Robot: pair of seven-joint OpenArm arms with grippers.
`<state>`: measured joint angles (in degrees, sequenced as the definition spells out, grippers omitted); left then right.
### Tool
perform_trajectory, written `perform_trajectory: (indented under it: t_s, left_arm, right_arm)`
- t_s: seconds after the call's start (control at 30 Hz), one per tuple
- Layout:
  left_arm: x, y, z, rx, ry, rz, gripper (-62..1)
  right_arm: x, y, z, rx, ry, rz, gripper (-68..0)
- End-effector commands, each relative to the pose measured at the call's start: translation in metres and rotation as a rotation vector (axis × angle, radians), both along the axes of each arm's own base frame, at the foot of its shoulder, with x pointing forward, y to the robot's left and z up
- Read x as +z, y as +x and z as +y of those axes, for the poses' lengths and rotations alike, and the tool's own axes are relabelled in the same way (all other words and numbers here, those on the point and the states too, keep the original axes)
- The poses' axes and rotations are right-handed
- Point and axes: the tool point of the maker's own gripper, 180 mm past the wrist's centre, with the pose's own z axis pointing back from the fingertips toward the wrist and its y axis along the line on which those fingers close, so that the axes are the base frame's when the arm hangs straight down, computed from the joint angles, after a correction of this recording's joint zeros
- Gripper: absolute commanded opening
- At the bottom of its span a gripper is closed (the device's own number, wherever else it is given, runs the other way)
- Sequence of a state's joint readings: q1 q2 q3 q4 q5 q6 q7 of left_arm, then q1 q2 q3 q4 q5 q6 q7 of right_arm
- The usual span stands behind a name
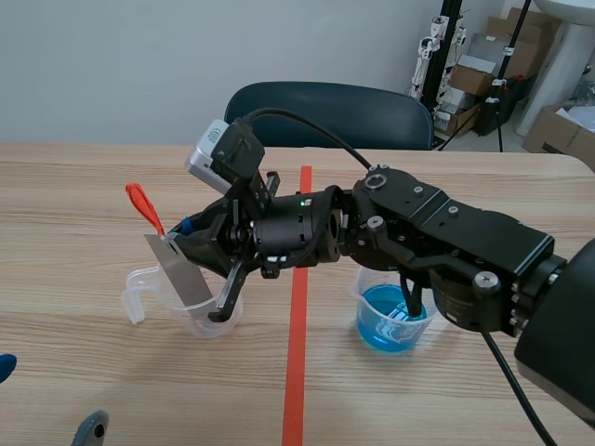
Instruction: Do the redox reaction experiment. put the plate into the left beaker
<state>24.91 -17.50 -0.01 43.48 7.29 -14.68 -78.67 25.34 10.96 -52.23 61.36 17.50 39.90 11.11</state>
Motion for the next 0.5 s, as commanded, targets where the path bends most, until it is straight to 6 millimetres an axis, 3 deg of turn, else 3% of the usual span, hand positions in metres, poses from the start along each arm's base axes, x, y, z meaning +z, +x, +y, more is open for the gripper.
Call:
perform_trajectory:
  t_s: [0.0,0.47]
  left_arm:
    - [0.0078,0.0029,0.0014,-0.004,-0.007,-0.033,1.4]
    - [0.0078,0.0029,0.0014,-0.004,-0.007,-0.033,1.4]
  right_arm:
    - [0.0153,0.0065,0.0012,-0.003,0.038,-0.022,-66.9]
    - [0.0153,0.0065,0.0012,-0.003,0.038,-0.022,-66.9]
